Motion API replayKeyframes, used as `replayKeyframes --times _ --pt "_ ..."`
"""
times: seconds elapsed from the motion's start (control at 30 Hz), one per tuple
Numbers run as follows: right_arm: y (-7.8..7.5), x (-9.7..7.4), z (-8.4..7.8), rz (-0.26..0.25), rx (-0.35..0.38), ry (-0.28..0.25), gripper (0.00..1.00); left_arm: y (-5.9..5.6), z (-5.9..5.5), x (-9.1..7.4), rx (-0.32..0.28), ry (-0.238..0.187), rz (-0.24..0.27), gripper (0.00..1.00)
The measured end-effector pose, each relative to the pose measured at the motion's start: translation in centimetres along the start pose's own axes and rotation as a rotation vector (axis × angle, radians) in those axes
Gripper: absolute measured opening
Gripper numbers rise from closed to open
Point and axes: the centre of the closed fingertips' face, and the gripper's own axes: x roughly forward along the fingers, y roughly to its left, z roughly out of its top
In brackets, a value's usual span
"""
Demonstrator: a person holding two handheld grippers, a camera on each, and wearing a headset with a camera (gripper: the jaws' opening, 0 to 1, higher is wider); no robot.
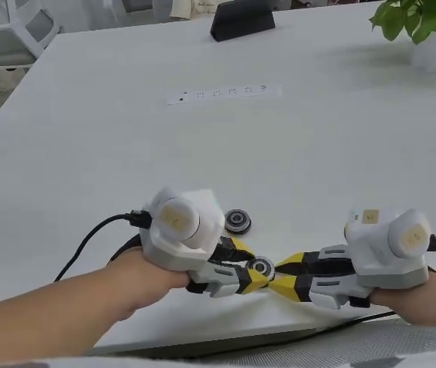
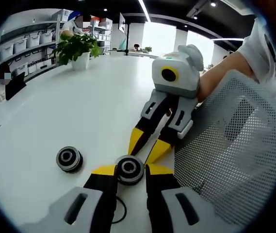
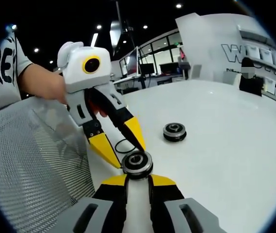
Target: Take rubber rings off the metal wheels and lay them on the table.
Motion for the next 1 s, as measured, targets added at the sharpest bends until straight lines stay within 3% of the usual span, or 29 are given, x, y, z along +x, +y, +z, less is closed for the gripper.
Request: replayKeyframes --times 0.23,0.3,0.6,0.7,0.77,1.0 --pt "-0.05 0.0 0.01 -0.006 0.001 -0.002 0.13 0.08 -0.32 0.3 0.034 0.008 0.022 0.09" --pt "-0.05 0.0 0.01 -0.008 0.003 -0.003 0.12 0.32 -0.19 0.17 0.051 -0.007 0.045 0.07" --pt "-0.07 -0.05 -0.02 -0.016 0.023 -0.007 0.11 0.32 -0.2 0.14 0.065 -0.014 0.067 0.07" --pt "-0.11 -0.13 -0.06 -0.018 0.034 -0.001 0.08 0.36 -0.18 0.16 0.061 -0.019 0.07 0.07" --pt "-0.44 -0.22 -0.2 -0.03 0.04 0.01 0.0 0.37 -0.17 0.16 0.06 -0.02 0.07 0.07" --pt "-0.63 -0.22 -0.11 -0.038 0.13 -0.009 0.0 0.41 -0.18 0.19 0.059 -0.027 0.077 0.07"
